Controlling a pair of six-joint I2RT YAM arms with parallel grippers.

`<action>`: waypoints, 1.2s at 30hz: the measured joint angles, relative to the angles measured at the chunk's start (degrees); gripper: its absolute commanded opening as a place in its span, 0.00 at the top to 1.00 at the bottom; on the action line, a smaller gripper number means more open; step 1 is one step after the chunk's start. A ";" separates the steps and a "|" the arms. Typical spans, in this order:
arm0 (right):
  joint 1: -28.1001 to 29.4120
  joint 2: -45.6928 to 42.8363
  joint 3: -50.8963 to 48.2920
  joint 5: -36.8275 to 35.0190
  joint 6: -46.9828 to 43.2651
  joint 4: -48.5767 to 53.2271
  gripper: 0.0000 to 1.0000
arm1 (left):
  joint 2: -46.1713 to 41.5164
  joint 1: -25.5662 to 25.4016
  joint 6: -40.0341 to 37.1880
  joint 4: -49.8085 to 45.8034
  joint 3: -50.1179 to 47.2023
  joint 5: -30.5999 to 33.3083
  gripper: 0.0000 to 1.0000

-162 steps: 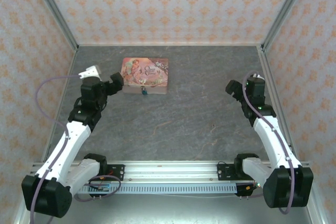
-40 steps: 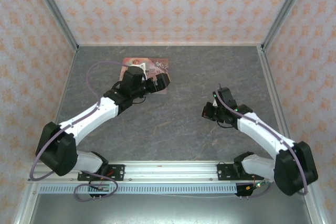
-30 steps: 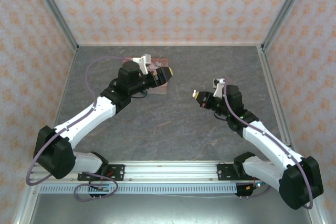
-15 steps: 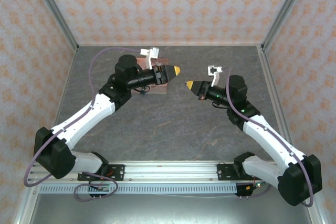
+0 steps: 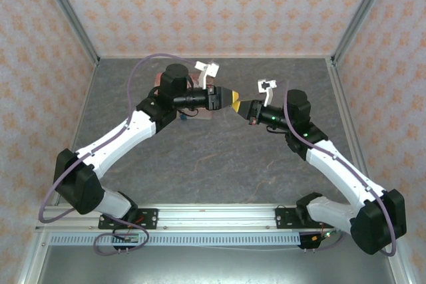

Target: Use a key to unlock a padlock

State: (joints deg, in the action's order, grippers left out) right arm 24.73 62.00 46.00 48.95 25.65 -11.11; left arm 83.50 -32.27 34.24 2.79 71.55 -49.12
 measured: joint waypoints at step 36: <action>0.00 0.04 0.00 -0.09 -0.44 1.22 1.00 | 1.79 0.00 -1.86 -4.96 0.74 1.31 0.85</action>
State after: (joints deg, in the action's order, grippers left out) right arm 24.73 62.04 46.00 48.86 25.21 -9.89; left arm 85.30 -32.27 32.38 -2.17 72.29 -47.81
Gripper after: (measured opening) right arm 0.048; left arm 0.177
